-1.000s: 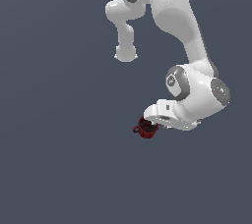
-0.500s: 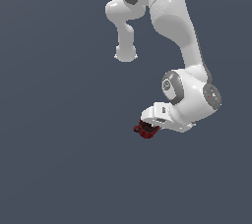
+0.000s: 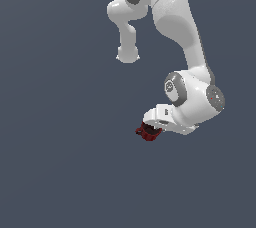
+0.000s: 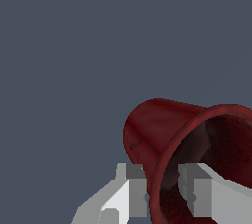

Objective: Pick up the object and move it to a goal position.

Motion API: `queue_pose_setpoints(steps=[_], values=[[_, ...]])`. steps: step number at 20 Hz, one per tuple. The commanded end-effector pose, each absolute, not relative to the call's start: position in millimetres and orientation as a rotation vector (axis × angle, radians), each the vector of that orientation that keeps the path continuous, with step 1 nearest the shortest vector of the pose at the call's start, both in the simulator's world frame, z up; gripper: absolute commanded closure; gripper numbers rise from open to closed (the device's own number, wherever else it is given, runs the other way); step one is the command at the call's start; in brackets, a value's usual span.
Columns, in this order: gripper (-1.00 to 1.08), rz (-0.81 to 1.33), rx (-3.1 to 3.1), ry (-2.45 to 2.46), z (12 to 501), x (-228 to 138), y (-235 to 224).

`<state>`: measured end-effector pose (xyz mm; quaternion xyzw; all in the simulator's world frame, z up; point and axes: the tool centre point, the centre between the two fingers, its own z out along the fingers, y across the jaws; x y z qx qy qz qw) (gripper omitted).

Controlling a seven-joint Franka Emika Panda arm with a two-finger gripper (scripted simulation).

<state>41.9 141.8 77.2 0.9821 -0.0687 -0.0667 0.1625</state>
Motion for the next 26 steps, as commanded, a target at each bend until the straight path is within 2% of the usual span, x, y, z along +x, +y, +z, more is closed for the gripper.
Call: queue_pose_setpoints(steps=[1,12,26], values=[[1.08,-0.19,2.802,-0.196,77,41,142],[1.08,-0.19,2.802,-0.196,85,17,146],[1.08,-0.191,2.802,-0.194,110,-58,160]])
